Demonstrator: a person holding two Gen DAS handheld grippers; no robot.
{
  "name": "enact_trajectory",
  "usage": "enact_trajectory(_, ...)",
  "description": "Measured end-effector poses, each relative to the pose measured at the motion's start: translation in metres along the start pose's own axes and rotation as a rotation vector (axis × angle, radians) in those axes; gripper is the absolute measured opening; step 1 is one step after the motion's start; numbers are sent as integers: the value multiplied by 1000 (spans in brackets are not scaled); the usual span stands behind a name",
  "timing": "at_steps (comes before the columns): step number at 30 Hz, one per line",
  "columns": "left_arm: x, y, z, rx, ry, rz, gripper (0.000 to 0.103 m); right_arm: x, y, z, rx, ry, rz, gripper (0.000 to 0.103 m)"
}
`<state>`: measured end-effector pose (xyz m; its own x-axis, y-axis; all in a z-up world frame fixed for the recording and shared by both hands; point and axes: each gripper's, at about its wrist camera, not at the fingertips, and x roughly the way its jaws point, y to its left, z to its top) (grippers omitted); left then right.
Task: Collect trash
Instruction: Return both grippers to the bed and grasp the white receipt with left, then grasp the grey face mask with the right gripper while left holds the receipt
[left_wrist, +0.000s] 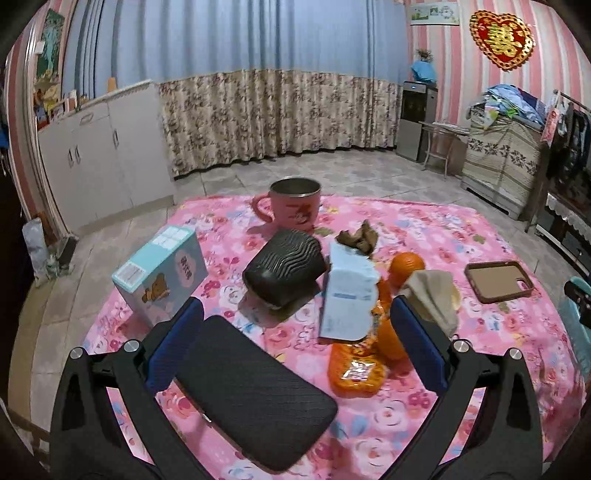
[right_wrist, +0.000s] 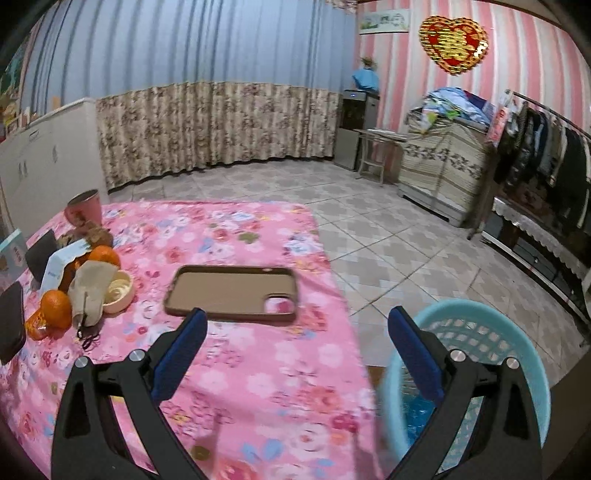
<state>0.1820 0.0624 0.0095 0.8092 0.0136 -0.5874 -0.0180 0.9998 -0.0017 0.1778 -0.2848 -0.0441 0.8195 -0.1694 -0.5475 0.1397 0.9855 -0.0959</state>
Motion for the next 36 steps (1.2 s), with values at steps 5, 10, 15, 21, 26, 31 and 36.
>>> enact_trajectory(5, 23, 6, -2, -22, 43, -27, 98, 8, 22, -1, -48, 8, 16, 96)
enact_trajectory(10, 49, -1, -2, -13, 89, -62, 98, 19, 38, -1, -64, 31, 52, 96)
enact_trajectory(15, 77, -15, 3, -10, 146, -98, 97, 25, 48, -2, -89, 39, 64, 96)
enact_trajectory(21, 104, -38, 9, 32, 215, -157, 97, 32, 49, -2, -94, 59, 71, 96)
enact_trajectory(26, 124, -49, 11, 58, 267, -158, 78, 36, 47, -3, -86, 66, 76, 96)
enact_trajectory(31, 127, -51, 9, 47, 285, -192, 52, 38, 49, -4, -90, 71, 80, 96)
enact_trajectory(36, 108, -43, 7, 41, 234, -178, 52, 34, 51, -3, -86, 67, 91, 96)
